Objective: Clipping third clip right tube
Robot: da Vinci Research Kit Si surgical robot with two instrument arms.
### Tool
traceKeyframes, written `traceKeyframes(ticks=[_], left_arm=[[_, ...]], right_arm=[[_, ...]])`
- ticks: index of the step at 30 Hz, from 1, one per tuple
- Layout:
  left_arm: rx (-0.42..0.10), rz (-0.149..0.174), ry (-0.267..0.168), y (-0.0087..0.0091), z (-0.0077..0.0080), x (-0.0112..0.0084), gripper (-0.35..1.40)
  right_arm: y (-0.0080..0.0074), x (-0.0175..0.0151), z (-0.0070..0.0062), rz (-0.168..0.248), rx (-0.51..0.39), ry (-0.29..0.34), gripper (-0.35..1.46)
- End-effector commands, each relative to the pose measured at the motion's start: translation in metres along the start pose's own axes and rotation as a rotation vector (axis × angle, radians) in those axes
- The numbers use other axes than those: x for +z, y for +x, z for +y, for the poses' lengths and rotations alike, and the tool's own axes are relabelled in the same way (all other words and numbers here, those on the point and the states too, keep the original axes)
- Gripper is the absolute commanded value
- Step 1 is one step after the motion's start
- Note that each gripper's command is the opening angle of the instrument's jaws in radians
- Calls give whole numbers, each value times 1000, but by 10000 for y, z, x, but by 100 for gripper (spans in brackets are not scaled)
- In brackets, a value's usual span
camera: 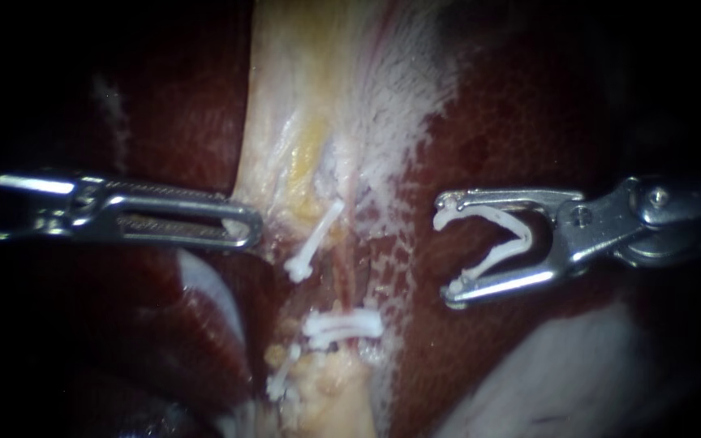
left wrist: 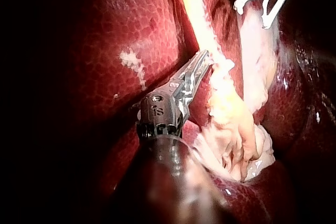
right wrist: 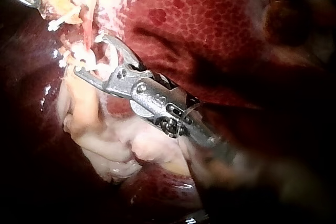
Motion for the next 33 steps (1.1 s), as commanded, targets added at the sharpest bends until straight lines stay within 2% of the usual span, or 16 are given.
traceKeyframes(ticks=[1,6,9,12,16,18,20,23,27,33], left_arm=[[0,0,1,0,0,-1,-35],[-5,4,10,-10,2,-10,-35],[-11,0,-3,-21,6,-21,-35],[-21,-1,-16,-35,9,-37,-35],[-28,-23,-22,-55,8,-56,-35],[-21,-29,-23,-62,2,-62,-35],[-20,-38,-23,-69,-10,-66,-35],[-16,-43,-31,-72,-24,-66,-35],[-10,-44,-21,-73,-40,-63,-35],[-10,-42,-16,-74,-48,-63,-35]], right_arm=[[-2,2,0,-1,-1,0,60],[-10,17,-4,-4,-7,-8,60],[-17,31,-8,-6,-8,-19,60],[-28,48,-12,-8,8,-10,60],[-47,72,-17,-12,35,3,60],[-53,81,-17,-14,36,8,60],[-58,91,-16,-15,44,10,60],[-63,99,-12,-16,55,14,60],[-64,107,-6,-17,61,14,60],[-62,122,0,-18,64,18,60]])
